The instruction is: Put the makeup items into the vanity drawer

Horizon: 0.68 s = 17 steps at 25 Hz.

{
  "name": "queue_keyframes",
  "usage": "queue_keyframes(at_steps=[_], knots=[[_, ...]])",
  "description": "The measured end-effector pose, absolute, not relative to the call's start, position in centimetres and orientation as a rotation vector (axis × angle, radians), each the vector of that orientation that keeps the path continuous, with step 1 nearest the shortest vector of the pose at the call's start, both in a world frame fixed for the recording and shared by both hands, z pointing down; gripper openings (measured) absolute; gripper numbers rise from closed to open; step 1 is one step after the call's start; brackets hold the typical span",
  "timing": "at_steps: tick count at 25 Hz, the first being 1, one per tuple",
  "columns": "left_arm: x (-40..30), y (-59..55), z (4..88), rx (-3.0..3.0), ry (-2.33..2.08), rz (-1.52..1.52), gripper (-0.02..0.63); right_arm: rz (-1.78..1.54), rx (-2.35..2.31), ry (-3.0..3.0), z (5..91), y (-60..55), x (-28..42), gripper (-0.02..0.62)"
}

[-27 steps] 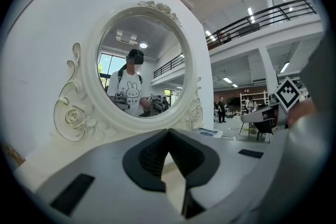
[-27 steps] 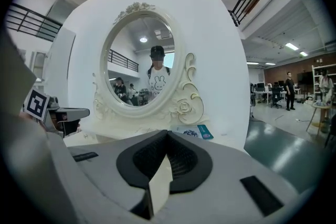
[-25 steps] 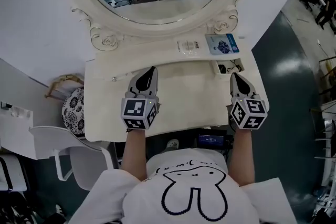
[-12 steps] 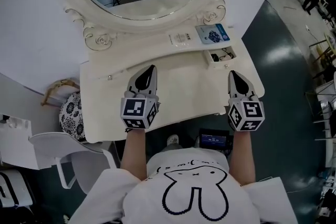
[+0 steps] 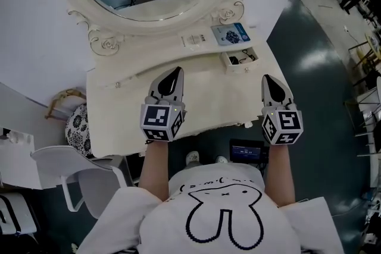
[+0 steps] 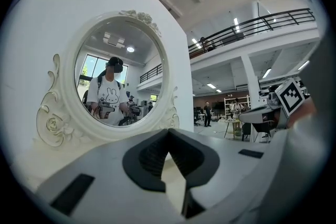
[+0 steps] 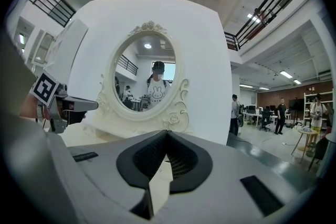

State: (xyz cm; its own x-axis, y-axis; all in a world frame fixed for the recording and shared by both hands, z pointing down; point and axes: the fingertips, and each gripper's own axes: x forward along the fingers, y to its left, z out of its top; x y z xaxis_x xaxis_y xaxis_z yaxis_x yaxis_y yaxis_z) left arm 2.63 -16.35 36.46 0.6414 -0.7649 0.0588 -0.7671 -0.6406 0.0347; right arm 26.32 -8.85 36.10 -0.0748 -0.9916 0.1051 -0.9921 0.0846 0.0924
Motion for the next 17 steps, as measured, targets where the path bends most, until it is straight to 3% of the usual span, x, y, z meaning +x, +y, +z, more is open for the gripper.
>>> queue_keyframes(at_steps=[17], knots=[[6.1,-15.4,33.3,2.877,-1.291,0.005,0.021,-0.099,2.027,-2.231,33.4,-8.4,28.3,-0.006]])
